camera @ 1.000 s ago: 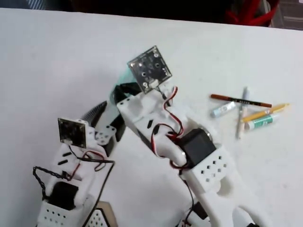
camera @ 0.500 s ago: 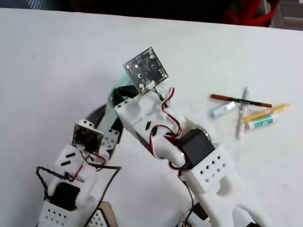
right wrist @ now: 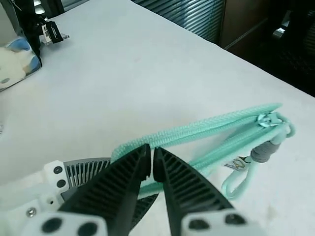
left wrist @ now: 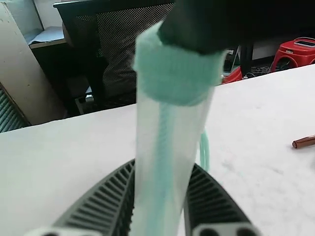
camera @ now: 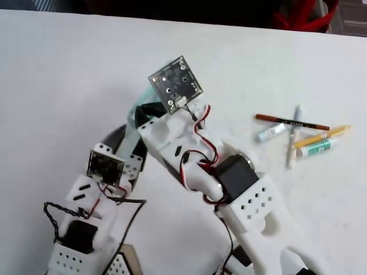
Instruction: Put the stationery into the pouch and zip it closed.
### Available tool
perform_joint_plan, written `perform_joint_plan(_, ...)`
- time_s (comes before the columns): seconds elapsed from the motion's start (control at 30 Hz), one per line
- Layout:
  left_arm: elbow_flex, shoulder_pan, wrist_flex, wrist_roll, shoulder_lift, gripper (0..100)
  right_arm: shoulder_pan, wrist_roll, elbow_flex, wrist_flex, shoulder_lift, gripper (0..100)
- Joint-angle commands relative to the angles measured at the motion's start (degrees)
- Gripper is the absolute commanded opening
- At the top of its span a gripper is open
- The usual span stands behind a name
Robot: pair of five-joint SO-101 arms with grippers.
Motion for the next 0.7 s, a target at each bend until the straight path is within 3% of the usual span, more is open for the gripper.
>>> perform_joint_plan(0.0,0.62,-1.80,-2.81,0.26,0.31,9,-1.45,0.53,0.26,1.01,0.04,1.8)
perform_joint_plan(0.47,2.73,-2.24,-5.98,0.18,0.31,9,-5.05,0.70,-0.09,3.12,0.04,1.8)
perform_joint_plan(0.67,2.73,-1.98,-6.07,0.18,0.31,3,-5.05,0.70,-0.09,3.21,0.04,1.8)
